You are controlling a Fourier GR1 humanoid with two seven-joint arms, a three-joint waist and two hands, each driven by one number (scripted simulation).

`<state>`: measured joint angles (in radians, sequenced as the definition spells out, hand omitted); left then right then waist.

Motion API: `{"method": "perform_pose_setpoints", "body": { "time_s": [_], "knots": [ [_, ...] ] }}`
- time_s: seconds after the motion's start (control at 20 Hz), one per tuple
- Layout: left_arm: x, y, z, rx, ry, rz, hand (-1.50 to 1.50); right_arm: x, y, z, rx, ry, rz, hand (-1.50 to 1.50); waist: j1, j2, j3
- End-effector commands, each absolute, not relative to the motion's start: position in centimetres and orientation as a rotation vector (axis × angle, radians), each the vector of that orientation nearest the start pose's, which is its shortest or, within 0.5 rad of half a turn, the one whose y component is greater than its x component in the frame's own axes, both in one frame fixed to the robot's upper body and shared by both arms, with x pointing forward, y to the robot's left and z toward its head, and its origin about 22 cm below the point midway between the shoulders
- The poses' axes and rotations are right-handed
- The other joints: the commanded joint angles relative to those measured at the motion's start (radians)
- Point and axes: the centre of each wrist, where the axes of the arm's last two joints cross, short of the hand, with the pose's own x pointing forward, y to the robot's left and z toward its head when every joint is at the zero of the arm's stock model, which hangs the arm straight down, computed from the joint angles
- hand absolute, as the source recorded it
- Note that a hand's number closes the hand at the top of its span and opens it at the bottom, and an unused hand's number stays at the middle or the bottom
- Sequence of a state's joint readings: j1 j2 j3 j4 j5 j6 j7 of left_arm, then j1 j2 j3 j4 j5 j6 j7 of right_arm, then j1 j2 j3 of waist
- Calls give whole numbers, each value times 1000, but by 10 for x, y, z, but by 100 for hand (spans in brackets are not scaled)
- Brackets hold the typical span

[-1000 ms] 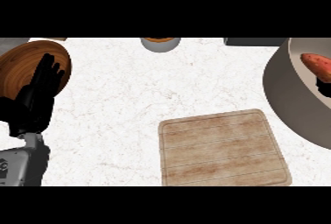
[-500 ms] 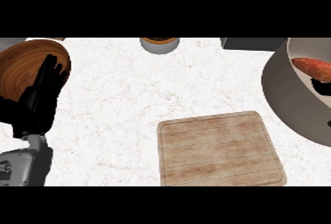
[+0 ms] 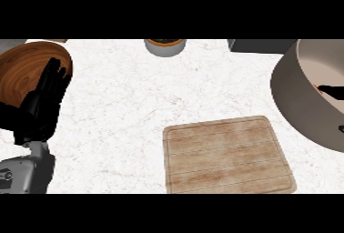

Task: Pick the sweet potato from the cutting board and place it in the pot

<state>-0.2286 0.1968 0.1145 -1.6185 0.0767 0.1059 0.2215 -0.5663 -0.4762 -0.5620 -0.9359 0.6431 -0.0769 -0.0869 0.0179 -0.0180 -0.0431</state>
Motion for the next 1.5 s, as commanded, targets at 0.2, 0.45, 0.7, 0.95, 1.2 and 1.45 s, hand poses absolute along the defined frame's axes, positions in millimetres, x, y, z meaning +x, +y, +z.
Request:
{"method": "perform_pose_setpoints", "body": {
  "time_s": [0.2, 0.45, 0.7, 0.95, 1.2, 1.45],
  "knots": [
    [288, 272, 89, 161, -1624, 47, 0, 333, -454, 74, -822, -1638, -152, -150, 3, 29, 49],
    [284, 274, 89, 190, -1614, 64, 0, 299, -501, 81, -764, -1676, -221, -150, -11, 24, 47],
    [293, 280, 89, 188, -1618, 73, 0, 278, -534, 92, -720, -1672, -232, -150, -17, 29, 47],
    [282, 273, 85, 192, -1615, 56, 0, 245, -573, 104, -694, -1676, -226, -150, -3, 26, 47],
    [292, 286, 74, 195, -1622, 68, 0, 220, -590, 90, -684, -1665, -181, -150, -9, 25, 45],
    [293, 269, 72, 210, -1616, 71, 0, 206, -603, 94, -682, -1646, -176, -150, -7, 24, 46]
  ]
}}
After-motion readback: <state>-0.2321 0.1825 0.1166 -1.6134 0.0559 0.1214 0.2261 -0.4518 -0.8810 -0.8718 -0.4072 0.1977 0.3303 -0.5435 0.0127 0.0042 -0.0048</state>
